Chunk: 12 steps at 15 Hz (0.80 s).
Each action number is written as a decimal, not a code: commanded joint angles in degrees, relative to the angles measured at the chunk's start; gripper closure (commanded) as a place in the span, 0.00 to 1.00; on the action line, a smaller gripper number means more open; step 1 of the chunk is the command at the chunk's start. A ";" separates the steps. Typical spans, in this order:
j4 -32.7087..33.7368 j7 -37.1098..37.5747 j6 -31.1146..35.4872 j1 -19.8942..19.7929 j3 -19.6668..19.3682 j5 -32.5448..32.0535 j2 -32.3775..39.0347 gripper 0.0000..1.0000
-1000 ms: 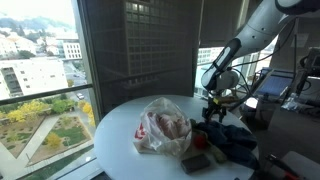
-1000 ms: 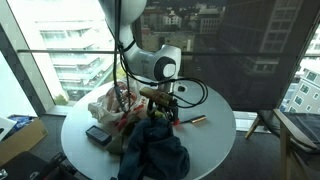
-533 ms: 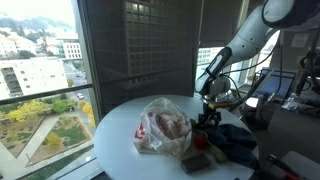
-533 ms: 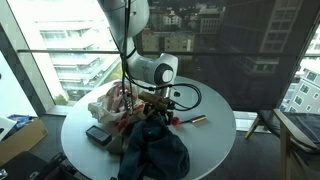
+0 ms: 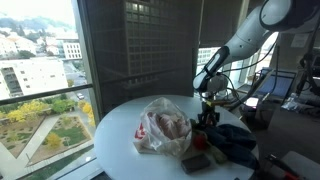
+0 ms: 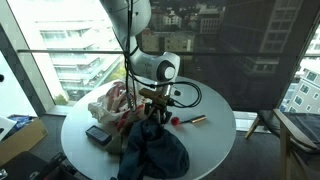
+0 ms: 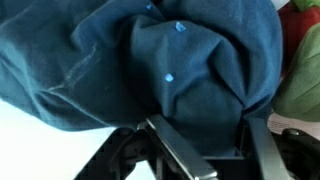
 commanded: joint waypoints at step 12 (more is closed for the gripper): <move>-12.14 7.34 6.14 7.46 0.73 -0.60 -23.68 0.64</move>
